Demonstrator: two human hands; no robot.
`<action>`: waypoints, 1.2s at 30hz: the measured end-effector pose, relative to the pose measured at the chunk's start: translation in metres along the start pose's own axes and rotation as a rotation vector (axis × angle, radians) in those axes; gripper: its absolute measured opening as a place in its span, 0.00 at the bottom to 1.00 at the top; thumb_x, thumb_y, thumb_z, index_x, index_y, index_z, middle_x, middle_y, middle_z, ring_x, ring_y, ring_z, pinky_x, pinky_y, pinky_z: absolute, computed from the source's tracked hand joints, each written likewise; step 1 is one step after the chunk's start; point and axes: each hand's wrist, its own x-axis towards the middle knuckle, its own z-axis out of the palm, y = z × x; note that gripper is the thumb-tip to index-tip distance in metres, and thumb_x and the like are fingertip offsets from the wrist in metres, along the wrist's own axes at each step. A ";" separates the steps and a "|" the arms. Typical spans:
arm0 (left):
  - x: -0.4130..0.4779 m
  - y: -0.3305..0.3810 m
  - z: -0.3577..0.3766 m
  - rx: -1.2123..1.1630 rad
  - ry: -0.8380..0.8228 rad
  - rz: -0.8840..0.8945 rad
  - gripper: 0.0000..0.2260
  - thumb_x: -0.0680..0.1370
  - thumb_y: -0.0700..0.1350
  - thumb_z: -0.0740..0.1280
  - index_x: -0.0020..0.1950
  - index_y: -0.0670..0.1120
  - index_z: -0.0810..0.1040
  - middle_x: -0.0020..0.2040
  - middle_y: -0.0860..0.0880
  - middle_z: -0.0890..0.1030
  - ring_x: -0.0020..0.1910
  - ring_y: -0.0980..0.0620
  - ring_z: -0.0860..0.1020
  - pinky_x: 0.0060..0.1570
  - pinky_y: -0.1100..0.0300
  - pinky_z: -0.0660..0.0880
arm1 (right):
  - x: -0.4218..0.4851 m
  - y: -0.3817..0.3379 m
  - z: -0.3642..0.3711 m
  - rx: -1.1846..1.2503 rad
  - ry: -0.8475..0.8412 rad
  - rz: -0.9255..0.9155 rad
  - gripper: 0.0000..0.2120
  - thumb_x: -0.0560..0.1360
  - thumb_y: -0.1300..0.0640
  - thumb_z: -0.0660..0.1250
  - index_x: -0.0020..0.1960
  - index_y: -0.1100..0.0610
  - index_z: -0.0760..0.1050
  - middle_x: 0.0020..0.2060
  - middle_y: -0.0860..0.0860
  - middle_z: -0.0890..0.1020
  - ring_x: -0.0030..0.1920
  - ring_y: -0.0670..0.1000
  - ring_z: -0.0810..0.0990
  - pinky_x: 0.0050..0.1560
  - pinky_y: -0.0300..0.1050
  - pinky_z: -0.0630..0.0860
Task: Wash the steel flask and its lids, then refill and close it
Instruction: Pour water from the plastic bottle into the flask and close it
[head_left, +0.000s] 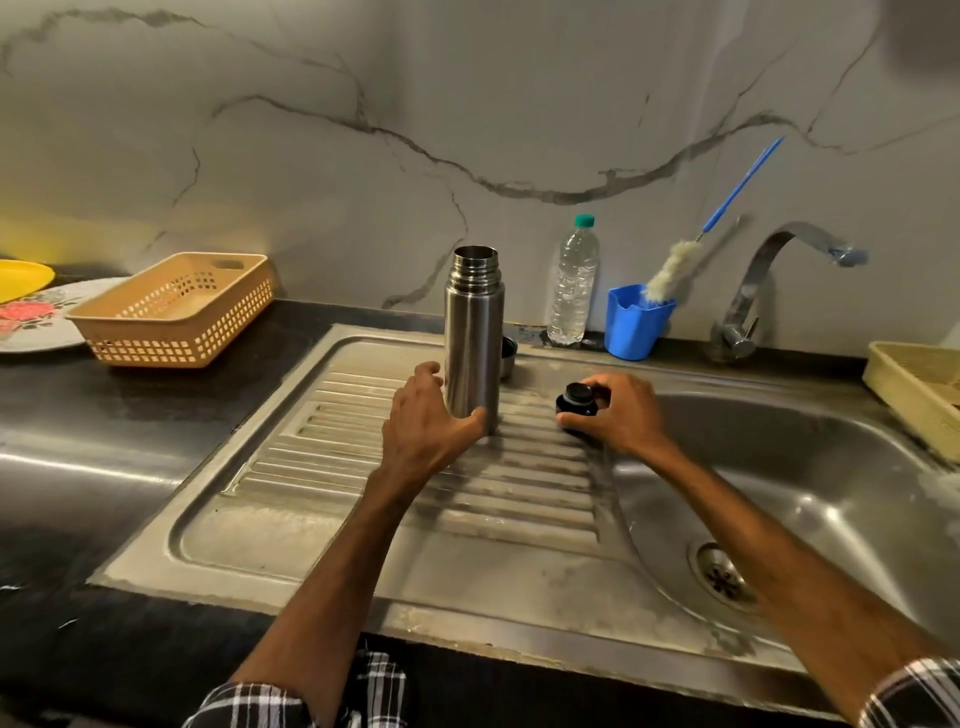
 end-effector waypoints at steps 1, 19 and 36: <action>0.001 -0.002 0.001 0.007 0.000 0.002 0.41 0.70 0.61 0.75 0.76 0.44 0.63 0.69 0.44 0.75 0.66 0.43 0.74 0.60 0.48 0.74 | 0.000 0.000 0.000 -0.001 -0.013 0.008 0.23 0.64 0.45 0.81 0.53 0.55 0.81 0.47 0.50 0.85 0.43 0.43 0.79 0.41 0.33 0.73; 0.009 -0.010 0.010 0.034 -0.006 0.019 0.48 0.70 0.63 0.76 0.80 0.45 0.55 0.75 0.44 0.67 0.72 0.44 0.67 0.68 0.48 0.69 | 0.133 -0.073 0.032 -0.172 -0.401 -0.087 0.35 0.64 0.45 0.80 0.66 0.57 0.72 0.59 0.53 0.78 0.58 0.54 0.77 0.49 0.46 0.75; 0.005 -0.004 0.009 0.065 -0.006 0.026 0.45 0.70 0.60 0.77 0.79 0.45 0.57 0.74 0.44 0.68 0.72 0.43 0.66 0.67 0.48 0.69 | 0.089 -0.067 -0.011 -0.203 -0.355 -0.159 0.34 0.66 0.48 0.81 0.67 0.59 0.75 0.55 0.53 0.82 0.52 0.50 0.79 0.50 0.41 0.77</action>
